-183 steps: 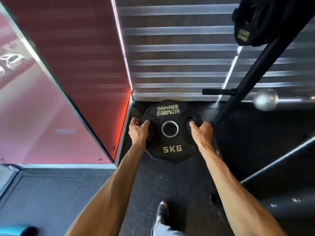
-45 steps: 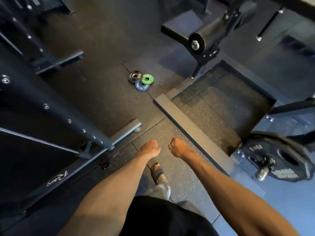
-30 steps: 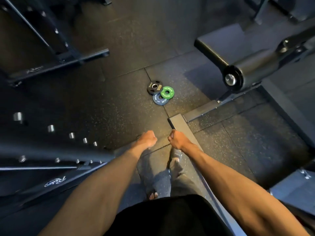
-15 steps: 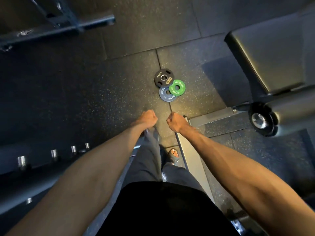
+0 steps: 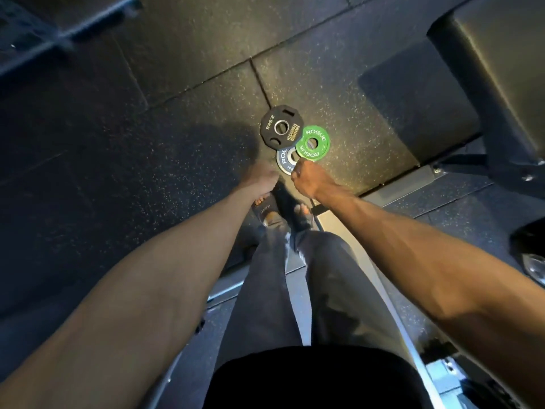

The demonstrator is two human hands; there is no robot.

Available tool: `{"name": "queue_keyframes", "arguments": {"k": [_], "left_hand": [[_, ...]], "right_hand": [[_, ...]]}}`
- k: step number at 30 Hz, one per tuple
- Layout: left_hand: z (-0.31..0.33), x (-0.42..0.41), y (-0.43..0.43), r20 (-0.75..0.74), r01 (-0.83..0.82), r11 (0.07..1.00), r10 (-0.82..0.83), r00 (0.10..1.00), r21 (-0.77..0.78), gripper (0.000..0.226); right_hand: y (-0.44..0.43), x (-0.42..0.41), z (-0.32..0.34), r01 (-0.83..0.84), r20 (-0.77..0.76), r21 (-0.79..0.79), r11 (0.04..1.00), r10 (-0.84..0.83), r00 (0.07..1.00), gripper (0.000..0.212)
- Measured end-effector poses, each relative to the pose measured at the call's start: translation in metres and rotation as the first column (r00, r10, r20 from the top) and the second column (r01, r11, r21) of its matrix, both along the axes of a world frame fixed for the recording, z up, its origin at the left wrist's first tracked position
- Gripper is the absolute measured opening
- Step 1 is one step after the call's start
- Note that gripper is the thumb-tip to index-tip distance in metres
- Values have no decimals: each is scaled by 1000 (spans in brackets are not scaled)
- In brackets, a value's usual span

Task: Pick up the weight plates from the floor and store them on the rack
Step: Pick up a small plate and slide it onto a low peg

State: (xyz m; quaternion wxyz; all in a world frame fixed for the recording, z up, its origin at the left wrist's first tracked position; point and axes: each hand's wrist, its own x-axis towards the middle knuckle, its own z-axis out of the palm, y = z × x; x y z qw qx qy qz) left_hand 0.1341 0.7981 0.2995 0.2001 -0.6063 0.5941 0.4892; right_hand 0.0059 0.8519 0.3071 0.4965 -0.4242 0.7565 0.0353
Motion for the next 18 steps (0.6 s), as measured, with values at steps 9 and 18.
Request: {"name": "queue_keyframes", "arguments": {"k": [9,18], "left_hand": [[-179,-36,-48,47,-269,948,265,963,171,24],[-386,-67,-57,126,-599,770,586,800,220,34]], "right_hand": [[-26,-21,-171,98,-9,120,988,-97,995,26],[-28,-28,-379,-33,-111,131,991,48,993,39]]}}
